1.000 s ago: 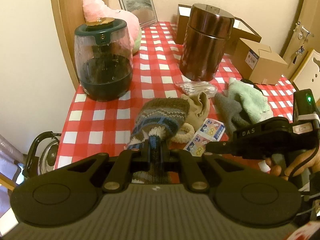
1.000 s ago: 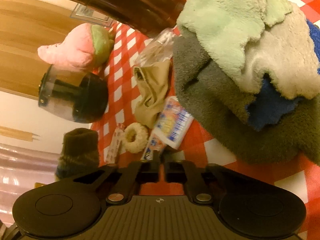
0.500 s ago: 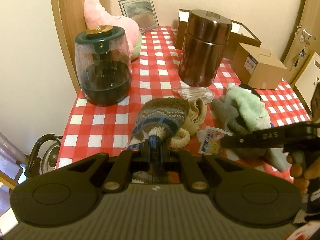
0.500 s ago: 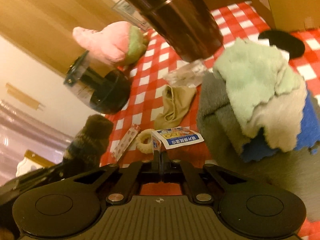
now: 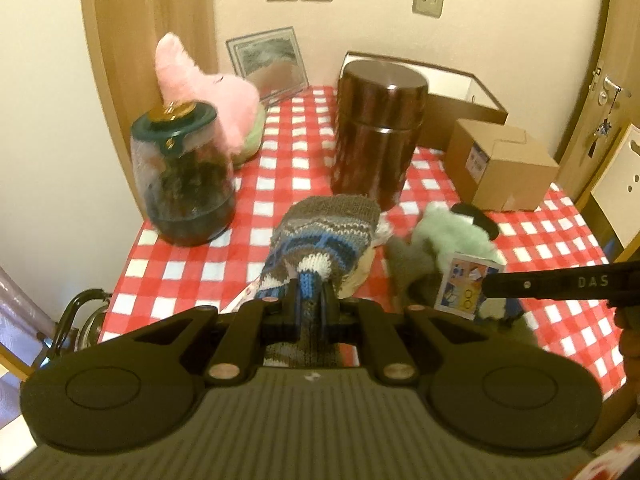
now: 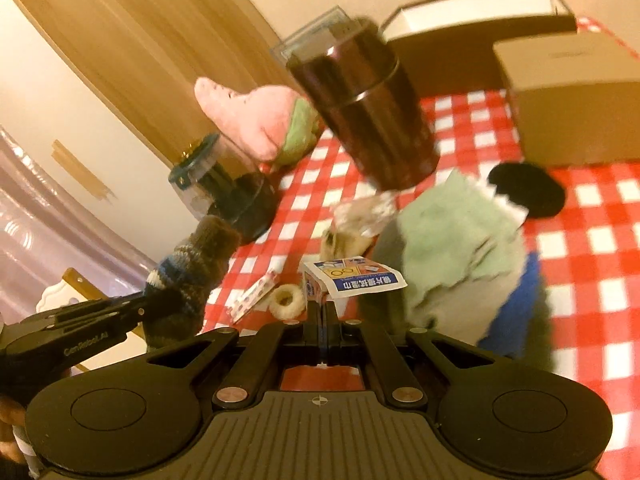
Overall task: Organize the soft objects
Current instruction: 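Lift the sock with the left tool while the right tool grasps the printed card packet, then carry sock and card packet to the white box and release both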
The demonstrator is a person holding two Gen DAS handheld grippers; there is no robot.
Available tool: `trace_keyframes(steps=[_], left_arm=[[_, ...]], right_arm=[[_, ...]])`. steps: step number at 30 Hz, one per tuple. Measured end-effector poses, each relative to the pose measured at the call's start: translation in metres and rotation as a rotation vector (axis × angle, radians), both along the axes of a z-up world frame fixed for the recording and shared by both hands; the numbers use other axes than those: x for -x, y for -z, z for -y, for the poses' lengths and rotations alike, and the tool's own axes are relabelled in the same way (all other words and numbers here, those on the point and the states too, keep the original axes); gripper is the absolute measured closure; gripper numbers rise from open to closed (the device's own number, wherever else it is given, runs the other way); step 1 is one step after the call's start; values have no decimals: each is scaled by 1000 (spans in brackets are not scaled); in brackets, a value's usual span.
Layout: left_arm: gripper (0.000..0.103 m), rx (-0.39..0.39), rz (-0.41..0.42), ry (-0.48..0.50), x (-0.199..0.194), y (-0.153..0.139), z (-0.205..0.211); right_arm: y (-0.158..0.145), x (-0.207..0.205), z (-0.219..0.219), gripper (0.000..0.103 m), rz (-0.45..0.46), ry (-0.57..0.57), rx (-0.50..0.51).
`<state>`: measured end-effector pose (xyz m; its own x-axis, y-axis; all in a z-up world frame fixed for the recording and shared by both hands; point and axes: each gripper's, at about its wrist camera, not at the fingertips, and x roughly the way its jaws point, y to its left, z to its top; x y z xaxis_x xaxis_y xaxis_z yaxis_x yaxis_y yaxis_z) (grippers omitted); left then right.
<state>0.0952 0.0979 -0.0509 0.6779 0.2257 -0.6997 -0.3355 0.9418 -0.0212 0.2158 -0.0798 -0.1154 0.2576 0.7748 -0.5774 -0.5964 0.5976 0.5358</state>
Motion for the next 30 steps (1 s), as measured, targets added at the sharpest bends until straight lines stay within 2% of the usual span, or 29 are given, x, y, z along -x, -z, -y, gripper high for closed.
trace_keyframes(steps=[10, 14, 20, 30], left_arm=[[95, -53, 67, -35, -18, -19, 33], [95, -68, 82, -30, -28, -24, 35], [95, -81, 98, 8, -53, -29, 13], [95, -111, 98, 138, -122, -42, -59]], right_arm=[[-26, -18, 54, 103, 71, -10, -30], [-37, -27, 70, 103, 102, 3, -51], [-50, -44, 72, 103, 129, 49, -73], [-68, -87, 37, 103, 137, 197, -89]])
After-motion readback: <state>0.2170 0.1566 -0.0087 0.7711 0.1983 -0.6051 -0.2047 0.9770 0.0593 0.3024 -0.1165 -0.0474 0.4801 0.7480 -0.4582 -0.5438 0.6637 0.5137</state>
